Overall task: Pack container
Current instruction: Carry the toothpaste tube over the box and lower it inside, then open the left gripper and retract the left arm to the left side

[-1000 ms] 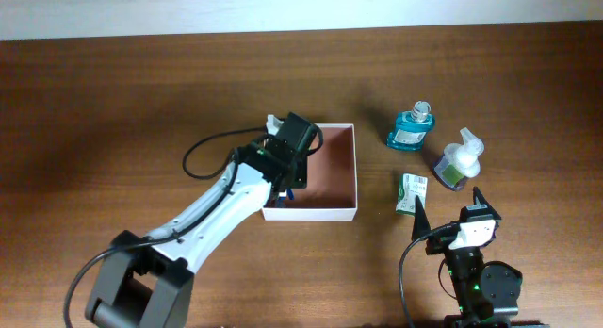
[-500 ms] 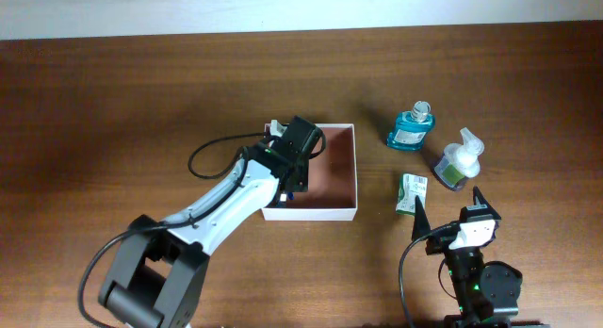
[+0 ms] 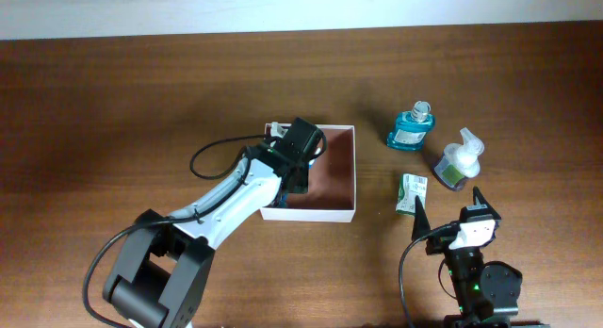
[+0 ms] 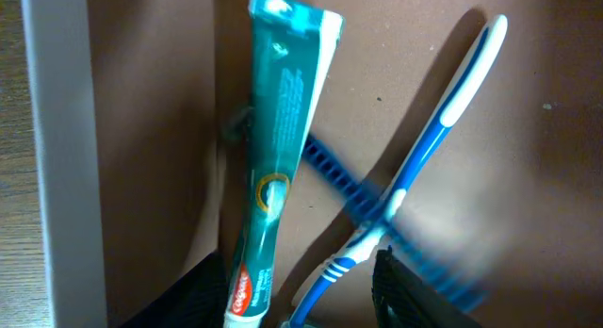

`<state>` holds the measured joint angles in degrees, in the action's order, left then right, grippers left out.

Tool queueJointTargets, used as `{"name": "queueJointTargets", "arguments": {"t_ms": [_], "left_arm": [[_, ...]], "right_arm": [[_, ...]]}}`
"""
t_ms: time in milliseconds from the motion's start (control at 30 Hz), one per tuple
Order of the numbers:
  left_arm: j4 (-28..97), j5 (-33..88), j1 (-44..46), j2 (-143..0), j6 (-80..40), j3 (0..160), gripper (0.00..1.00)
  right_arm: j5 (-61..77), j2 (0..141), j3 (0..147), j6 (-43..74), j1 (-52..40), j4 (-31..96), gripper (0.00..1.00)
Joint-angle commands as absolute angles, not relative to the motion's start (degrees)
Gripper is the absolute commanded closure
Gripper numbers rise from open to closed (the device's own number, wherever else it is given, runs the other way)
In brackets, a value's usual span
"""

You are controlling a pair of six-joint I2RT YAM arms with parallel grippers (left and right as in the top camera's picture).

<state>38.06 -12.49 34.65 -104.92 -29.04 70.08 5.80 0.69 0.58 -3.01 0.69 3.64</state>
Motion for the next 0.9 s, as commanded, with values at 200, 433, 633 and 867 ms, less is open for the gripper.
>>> {"name": "queueJointTargets", "arguments": {"t_ms": [200, 433, 633, 867], "left_arm": [[40.6, -9.6, 34.8, -104.4, -28.6, 77.9, 0.54], [46.5, -12.1, 34.1, -101.9, -25.6, 87.8, 0.56], [52.3, -22.3, 29.6, -100.4, -25.6, 88.9, 0.55], [60.4, -21.6, 20.0, -100.5, -26.0, 88.9, 0.54]], "right_arm": [[5.5, 0.2, 0.3, -2.7, 0.4, 3.9, 0.01], [5.5, 0.2, 0.3, -2.7, 0.4, 3.9, 0.01], [5.5, 0.2, 0.3, -2.7, 0.4, 3.9, 0.01], [5.5, 0.2, 0.3, -2.7, 0.4, 3.9, 0.01]]}}
